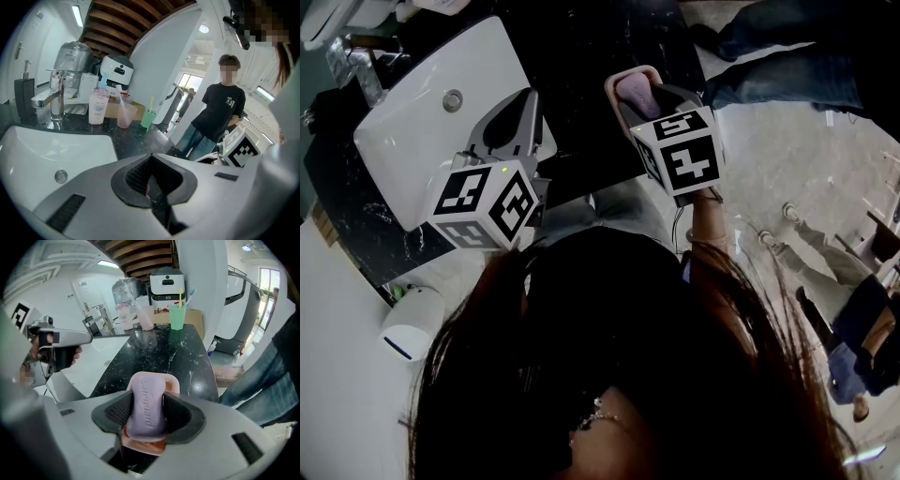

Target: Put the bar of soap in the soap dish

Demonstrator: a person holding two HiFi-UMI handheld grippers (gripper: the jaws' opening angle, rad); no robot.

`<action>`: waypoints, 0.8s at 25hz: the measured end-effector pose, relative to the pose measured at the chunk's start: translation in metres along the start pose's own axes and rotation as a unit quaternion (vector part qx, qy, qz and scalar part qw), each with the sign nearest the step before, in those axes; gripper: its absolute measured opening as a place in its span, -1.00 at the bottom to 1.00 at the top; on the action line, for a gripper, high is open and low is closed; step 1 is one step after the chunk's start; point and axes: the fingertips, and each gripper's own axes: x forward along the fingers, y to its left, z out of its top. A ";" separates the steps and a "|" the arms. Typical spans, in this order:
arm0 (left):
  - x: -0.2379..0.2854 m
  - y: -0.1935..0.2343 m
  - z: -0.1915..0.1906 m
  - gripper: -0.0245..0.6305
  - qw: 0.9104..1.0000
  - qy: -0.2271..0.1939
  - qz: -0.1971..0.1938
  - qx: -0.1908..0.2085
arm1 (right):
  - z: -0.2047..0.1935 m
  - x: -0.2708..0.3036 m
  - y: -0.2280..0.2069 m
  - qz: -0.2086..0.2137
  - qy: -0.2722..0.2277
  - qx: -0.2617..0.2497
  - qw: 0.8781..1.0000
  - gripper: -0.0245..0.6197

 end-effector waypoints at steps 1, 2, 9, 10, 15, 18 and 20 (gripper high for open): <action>0.000 0.000 0.000 -0.95 1.000 0.000 0.000 0.000 | 0.000 0.000 0.000 0.000 0.001 0.000 1.000 -0.29; 0.000 0.000 0.000 -0.95 1.000 0.000 -0.001 0.000 | 0.000 0.000 0.000 0.000 0.001 -0.001 1.000 -0.29; -0.001 -0.003 0.000 -0.95 1.000 0.000 -0.003 0.003 | -0.003 -0.002 0.001 0.004 0.007 -0.004 1.000 -0.29; 0.000 -0.003 0.000 -0.95 1.000 0.001 -0.003 0.003 | -0.003 -0.002 0.001 0.005 0.007 -0.004 1.000 -0.29; -0.001 -0.004 0.001 -0.95 1.000 0.000 -0.004 0.005 | -0.004 -0.002 0.002 0.005 0.011 -0.006 1.000 -0.29; -0.002 -0.006 0.003 -0.95 1.000 -0.002 -0.006 0.008 | -0.002 -0.006 0.002 0.004 0.005 -0.004 1.000 -0.29; -0.003 -0.009 0.004 -0.95 1.000 -0.005 -0.008 0.012 | 0.000 -0.010 0.001 0.001 -0.002 -0.003 1.000 -0.29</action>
